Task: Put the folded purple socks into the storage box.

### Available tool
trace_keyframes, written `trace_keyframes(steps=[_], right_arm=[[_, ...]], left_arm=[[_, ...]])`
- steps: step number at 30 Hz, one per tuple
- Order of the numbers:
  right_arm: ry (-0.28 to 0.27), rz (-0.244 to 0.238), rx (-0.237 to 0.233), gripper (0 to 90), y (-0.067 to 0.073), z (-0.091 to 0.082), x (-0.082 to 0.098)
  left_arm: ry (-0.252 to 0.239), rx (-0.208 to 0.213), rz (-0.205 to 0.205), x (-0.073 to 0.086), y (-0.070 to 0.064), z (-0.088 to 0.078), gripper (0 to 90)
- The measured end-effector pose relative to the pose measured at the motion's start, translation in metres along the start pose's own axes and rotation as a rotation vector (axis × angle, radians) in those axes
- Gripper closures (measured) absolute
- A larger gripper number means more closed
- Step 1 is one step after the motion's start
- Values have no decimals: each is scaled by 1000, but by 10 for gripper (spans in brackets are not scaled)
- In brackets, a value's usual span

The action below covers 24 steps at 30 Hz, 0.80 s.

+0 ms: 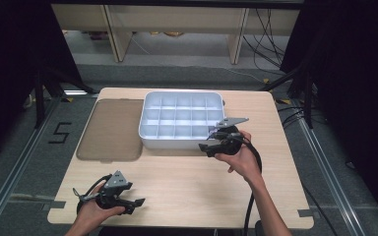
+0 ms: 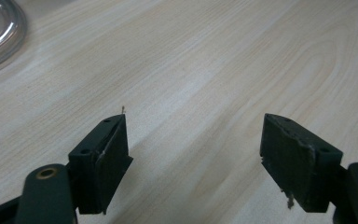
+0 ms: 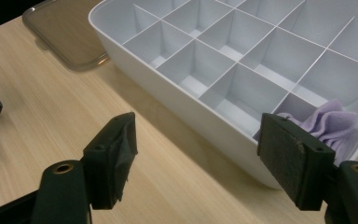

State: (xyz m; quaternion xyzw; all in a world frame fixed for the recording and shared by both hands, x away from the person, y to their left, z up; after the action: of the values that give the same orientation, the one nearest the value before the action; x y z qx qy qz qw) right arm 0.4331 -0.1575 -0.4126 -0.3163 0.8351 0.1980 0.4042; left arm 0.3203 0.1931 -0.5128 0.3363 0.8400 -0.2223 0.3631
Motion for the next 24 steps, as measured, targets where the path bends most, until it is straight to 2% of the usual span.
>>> trace_keyframes(steps=[1, 2, 5, 10, 11, 12, 14, 15, 16, 20, 24], right_arm=[[-24, -4, 4, 285, 1, 1, 1], [-5, -10, -4, 281, 2, -1, 1], [-30, -5, -2, 260, 7, 1, 5], [-18, -34, -19, 229, 14, -2, 10], [-18, -34, -19, 229, 14, -2, 10], [-31, -10, -22, 226, 17, -1, 11], [-24, -17, -28, 225, 20, -4, 13], [-43, -16, -20, 223, 21, -3, 14], [-25, -30, -20, 220, 22, -6, 15], [-36, -14, -27, 222, 27, -8, 19], [-39, -30, -29, 222, 29, -8, 23]], left_arm=[[-1, 1, 1, 0, 0, 0, 231], [-2, 1, 0, 0, 0, 0, 232], [-3, 0, 1, 0, 0, -1, 231], [-3, -2, 8, 0, 1, -1, 232], [-1, -1, 22, -1, 1, -1, 232], [-2, -1, 21, -1, 1, -1, 232], [-10, 0, 10, -1, 1, 0, 231], [-1, -11, 17, -1, 2, -1, 232], [1, -11, 18, -1, 2, -1, 232], [0, -6, 15, -1, 2, -2, 232], [-1, -10, 23, -1, 2, -1, 232]])
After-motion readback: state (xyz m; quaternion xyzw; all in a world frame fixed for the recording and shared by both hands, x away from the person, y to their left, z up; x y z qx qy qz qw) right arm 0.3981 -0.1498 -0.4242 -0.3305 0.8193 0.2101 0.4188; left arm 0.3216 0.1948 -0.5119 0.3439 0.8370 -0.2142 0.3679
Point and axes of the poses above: each handheld gripper's, and its own axes: z roughly forward along the jaws, x roughly out of its underside, y roughly to its left, the point moved 1 cm from there along z, roughly forward along the jaws, and after that the axes turned 5 degrees about -y, right-handed, at the moved point
